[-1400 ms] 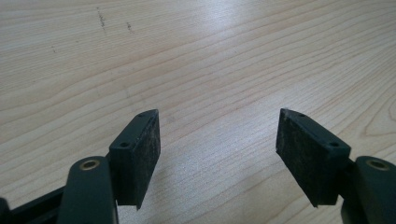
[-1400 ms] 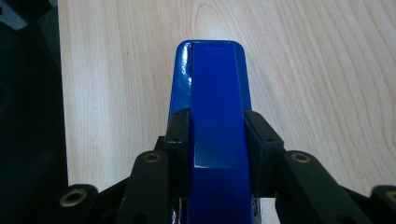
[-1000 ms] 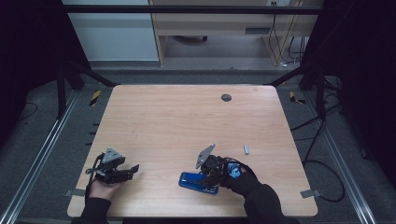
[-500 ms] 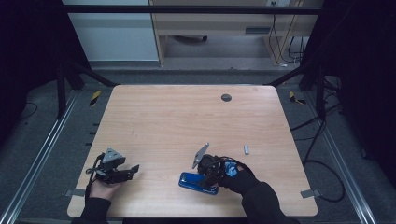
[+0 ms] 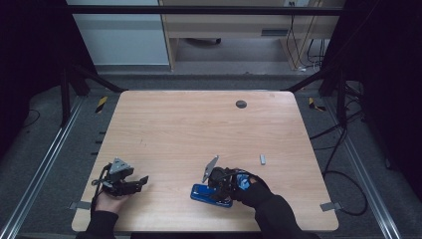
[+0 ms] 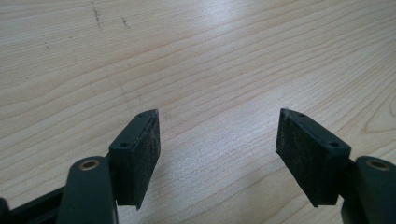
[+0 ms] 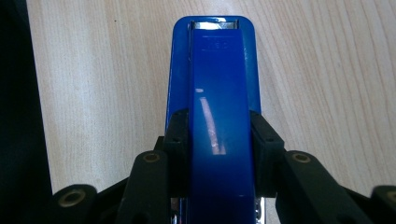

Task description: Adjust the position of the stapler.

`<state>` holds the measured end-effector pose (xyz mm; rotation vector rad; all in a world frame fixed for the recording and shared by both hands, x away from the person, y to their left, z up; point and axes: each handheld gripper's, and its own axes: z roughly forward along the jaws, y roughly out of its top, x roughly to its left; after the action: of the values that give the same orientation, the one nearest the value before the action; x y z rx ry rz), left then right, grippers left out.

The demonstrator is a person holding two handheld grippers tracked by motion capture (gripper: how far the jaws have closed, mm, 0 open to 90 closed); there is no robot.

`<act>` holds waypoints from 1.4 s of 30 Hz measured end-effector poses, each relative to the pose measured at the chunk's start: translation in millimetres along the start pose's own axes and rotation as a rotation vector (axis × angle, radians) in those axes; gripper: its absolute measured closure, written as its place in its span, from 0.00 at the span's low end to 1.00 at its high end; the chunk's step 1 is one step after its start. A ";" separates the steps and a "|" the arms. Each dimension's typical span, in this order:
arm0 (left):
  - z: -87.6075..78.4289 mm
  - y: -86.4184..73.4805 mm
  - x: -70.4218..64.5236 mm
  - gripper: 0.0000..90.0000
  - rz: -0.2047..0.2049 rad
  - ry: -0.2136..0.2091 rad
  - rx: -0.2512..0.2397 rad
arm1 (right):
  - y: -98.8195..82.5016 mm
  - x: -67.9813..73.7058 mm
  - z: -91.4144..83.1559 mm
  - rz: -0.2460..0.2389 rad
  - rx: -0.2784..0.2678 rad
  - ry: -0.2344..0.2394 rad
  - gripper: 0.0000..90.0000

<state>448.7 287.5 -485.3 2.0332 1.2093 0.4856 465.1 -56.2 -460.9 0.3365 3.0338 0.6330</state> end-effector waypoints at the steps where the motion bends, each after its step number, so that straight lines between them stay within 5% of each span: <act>1: 0.0 0.0 0.1 0.34 -0.001 0.000 0.000 | -1.3 0.4 -1.0 -0.005 -0.011 0.002 0.73; 8: 0.7 0.0 -0.3 0.34 -0.001 0.001 0.002 | -0.9 0.5 -8.3 -0.042 -0.048 -0.002 0.73; 9: 0.6 0.0 -0.2 0.34 -0.002 0.000 0.001 | 0.4 2.0 -8.8 -0.082 -0.060 0.013 0.73; 17: 0.6 0.1 -0.4 0.34 -0.002 -0.002 -0.001 | 5.2 6.5 -2.5 -0.157 -0.026 0.074 0.73; 42: 1.3 0.1 -1.4 0.34 0.000 -0.007 0.005 | -1.0 1.9 -0.5 -0.182 0.008 0.083 0.73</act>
<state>448.9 285.7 -486.0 2.0371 1.2075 0.4762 463.0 -56.9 -460.8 0.0338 3.0973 0.6377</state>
